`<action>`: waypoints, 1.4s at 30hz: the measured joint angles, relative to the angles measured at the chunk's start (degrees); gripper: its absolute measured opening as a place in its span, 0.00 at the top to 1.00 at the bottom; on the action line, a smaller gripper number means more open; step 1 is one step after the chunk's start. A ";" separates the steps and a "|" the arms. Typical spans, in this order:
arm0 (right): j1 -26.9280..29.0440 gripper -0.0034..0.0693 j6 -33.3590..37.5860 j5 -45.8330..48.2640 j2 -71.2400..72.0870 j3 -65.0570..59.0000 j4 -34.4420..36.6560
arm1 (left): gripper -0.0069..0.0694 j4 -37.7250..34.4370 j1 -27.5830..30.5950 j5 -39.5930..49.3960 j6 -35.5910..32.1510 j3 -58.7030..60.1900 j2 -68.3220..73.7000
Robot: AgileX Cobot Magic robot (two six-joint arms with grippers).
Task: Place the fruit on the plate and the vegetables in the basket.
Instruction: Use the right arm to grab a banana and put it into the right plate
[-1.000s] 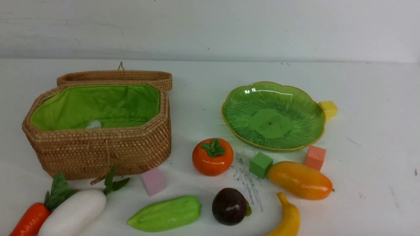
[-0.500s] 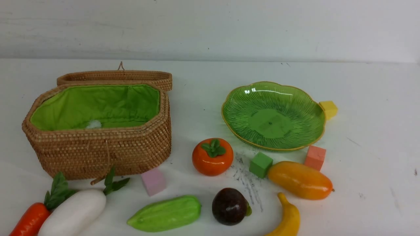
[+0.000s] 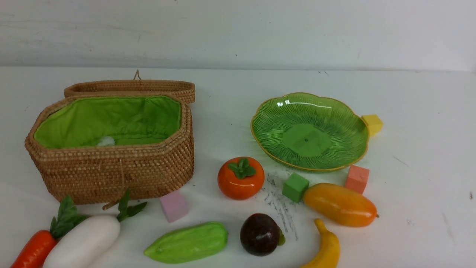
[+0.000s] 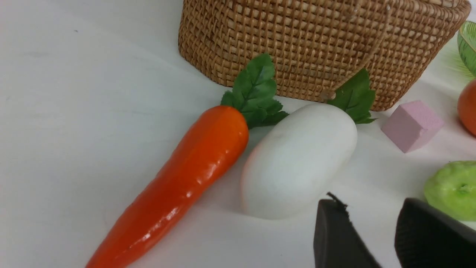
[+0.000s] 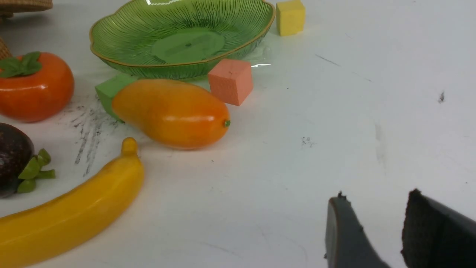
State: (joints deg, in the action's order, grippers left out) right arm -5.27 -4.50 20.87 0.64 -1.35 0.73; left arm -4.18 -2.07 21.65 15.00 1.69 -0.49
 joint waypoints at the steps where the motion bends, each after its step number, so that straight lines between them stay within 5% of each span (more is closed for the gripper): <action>1: 0.00 0.62 0.00 0.00 0.00 0.00 0.00 | 0.60 0.00 0.00 0.00 0.00 0.00 0.00; 32: 0.00 0.62 0.00 -0.26 0.00 0.00 0.00 | 0.60 0.00 0.00 0.00 0.00 0.00 0.00; 42: 0.00 0.62 0.00 -15.28 0.00 -0.27 -0.05 | 0.60 0.00 0.00 0.00 0.00 0.00 0.00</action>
State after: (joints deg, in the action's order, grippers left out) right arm -5.27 -4.50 5.59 0.64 -1.62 0.68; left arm -4.18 -2.07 21.65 15.00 1.69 -0.49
